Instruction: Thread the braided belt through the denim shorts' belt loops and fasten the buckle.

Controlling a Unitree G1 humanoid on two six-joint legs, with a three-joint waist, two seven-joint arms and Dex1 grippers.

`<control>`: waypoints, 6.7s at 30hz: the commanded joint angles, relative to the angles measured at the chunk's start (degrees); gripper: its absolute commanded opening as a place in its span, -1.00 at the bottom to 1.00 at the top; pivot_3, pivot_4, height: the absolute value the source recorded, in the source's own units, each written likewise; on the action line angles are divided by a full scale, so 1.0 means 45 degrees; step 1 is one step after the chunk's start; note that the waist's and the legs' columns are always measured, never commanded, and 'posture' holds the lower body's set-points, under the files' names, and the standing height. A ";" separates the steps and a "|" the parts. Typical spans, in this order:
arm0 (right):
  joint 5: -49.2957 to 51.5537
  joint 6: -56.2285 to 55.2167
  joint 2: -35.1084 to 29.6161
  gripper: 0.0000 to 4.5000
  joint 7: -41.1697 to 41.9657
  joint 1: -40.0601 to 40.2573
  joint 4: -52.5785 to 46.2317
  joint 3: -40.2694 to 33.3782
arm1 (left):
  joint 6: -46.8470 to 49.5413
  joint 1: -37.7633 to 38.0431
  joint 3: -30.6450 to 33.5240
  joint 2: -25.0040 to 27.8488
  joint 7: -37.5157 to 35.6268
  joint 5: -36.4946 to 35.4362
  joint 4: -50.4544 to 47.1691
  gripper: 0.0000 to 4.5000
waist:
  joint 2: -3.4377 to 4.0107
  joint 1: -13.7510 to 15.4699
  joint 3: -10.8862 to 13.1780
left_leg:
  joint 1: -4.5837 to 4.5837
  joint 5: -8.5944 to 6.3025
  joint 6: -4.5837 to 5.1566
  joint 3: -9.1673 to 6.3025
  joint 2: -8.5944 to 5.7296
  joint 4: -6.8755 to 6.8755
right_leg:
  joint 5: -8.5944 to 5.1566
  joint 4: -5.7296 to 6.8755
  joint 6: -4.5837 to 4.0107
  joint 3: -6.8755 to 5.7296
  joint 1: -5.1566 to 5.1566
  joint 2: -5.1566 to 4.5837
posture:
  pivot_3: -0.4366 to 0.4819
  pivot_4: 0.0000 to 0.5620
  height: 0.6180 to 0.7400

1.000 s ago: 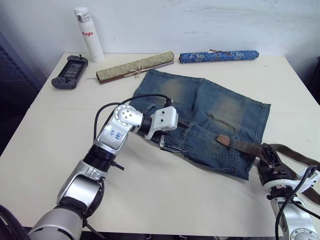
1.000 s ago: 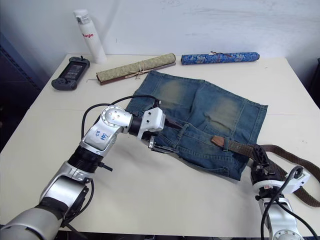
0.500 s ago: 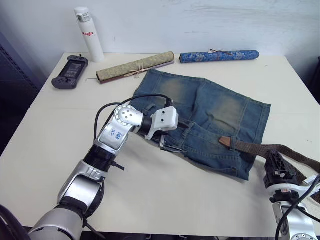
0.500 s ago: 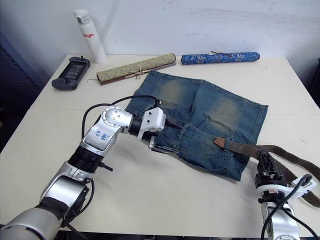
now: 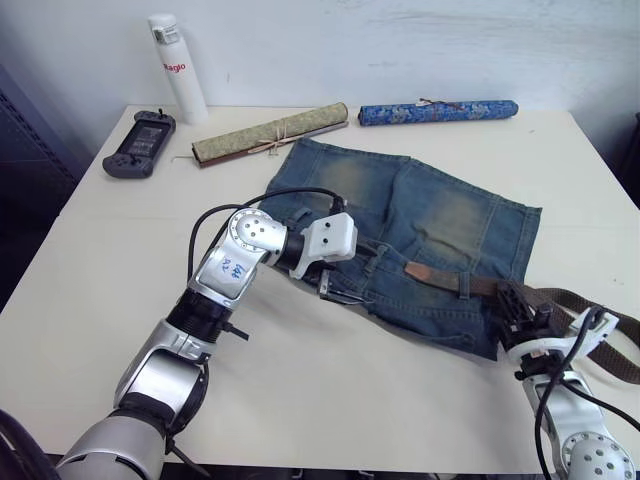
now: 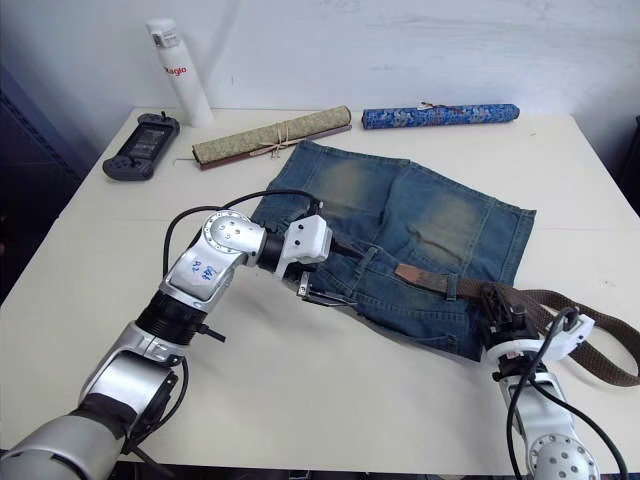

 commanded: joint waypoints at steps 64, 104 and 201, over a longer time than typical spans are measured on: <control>-1.8988 -0.8528 -1.4344 -1.00 0.9951 0.3272 0.1061 0.3969 | 0.0449 0.0316 0.0897 0.1065 -0.0173 -0.0677 -0.0668 1.00 | -0.0037 0.0522 0.0019 | -0.0007 0.0018 -0.0018 -0.0040 -0.0019 0.0013 | 0.0022 -0.0095 0.0043 -0.0052 0.0070 0.0010 | -0.05 -0.47 0.11; -0.0921 0.1426 -1.2135 0.97 0.3176 0.2024 0.0939 -0.2241 | 0.0375 -0.0114 0.0381 -0.0199 0.0749 0.0078 0.0073 1.00 | 0.0023 0.0146 0.0038 | 0.0037 -0.0001 -0.0029 -0.0152 -0.0003 0.0017 | 0.0012 -0.0132 0.0024 -0.0088 0.0151 0.0005 | -0.05 -0.47 0.11; 0.6587 0.3629 -0.2979 -0.98 0.1121 0.0022 0.2973 -0.3951 | 0.1121 0.0057 0.0246 0.0307 0.1617 0.0462 -0.0611 1.00 | -0.0012 0.0004 -0.0051 | -0.0044 0.0038 0.0023 -0.0152 -0.0046 -0.0050 | 0.0013 -0.0108 0.0027 0.0058 0.0043 0.0016 | -0.05 -0.47 0.11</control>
